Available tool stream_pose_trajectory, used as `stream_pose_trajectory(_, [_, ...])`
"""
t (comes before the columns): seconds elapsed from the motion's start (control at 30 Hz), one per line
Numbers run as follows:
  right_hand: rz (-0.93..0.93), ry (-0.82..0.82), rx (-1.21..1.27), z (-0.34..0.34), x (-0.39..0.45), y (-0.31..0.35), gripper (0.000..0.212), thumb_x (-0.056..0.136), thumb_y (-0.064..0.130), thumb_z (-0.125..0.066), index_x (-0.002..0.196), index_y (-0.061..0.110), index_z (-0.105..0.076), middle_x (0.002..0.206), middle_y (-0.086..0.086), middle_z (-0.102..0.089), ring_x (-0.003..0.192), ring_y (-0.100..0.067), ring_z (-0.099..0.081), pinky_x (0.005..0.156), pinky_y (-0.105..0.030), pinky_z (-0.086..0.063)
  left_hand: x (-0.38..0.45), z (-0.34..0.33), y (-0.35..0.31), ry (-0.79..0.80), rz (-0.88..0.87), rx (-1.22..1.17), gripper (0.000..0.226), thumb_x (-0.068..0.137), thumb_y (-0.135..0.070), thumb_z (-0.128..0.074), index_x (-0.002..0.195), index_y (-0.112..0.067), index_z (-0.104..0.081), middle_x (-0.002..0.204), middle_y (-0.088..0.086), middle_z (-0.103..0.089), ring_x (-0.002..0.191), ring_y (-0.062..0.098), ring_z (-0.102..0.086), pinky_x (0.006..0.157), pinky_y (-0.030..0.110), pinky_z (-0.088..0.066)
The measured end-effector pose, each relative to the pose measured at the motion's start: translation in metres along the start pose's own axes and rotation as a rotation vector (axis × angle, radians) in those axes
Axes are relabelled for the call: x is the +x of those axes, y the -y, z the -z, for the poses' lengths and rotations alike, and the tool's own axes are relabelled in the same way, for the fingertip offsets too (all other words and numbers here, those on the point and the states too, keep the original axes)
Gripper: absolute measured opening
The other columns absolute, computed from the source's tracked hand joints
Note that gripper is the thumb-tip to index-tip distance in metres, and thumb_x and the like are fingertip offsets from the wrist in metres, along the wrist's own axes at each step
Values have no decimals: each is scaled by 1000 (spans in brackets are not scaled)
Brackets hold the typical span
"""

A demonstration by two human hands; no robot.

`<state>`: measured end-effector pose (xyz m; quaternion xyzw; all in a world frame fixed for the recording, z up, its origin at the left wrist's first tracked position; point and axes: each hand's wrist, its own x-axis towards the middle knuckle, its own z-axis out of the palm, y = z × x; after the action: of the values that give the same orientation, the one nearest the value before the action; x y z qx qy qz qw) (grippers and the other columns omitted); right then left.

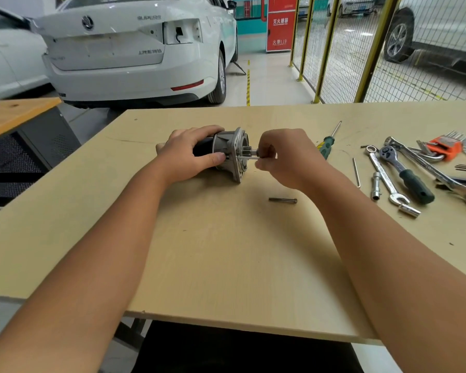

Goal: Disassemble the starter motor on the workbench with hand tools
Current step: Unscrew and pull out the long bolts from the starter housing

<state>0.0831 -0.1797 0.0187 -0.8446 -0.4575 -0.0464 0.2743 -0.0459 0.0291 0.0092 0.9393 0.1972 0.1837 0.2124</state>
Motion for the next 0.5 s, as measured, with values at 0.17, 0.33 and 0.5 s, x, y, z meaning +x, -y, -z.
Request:
stream_pose_trajectory(0.17, [5, 35, 45, 1, 3, -1, 26, 99, 34, -59, 79, 19, -63, 71, 3, -57, 72, -18, -51, 55, -27, -33, 1, -1, 2, -6, -1, 2, 60, 76, -80, -47, 134, -69, -41, 132, -30, -56, 138, 18, -37, 102, 51, -26])
stream_pose_trajectory(0.33, [-14, 63, -47, 2, 5, -1, 23, 100, 35, -59, 87, 19, -67, 74, 4, -54, 79, -22, -54, 59, -29, -38, 2, -1, 3, -1, 7, 3, 58, 79, -77, -51, 136, -68, -42, 130, -28, -55, 138, 18, -37, 99, 48, -25])
stream_pose_trajectory(0.5, [-52, 38, -155, 3, 0, 2, 17, 93, 44, -67, 93, 27, -69, 93, 2, -64, 90, -26, -58, 85, -47, -50, 2, 0, 3, 3, 0, -3, 61, 77, -75, -56, 136, -67, -42, 133, -29, -56, 138, 18, -38, 99, 48, -25])
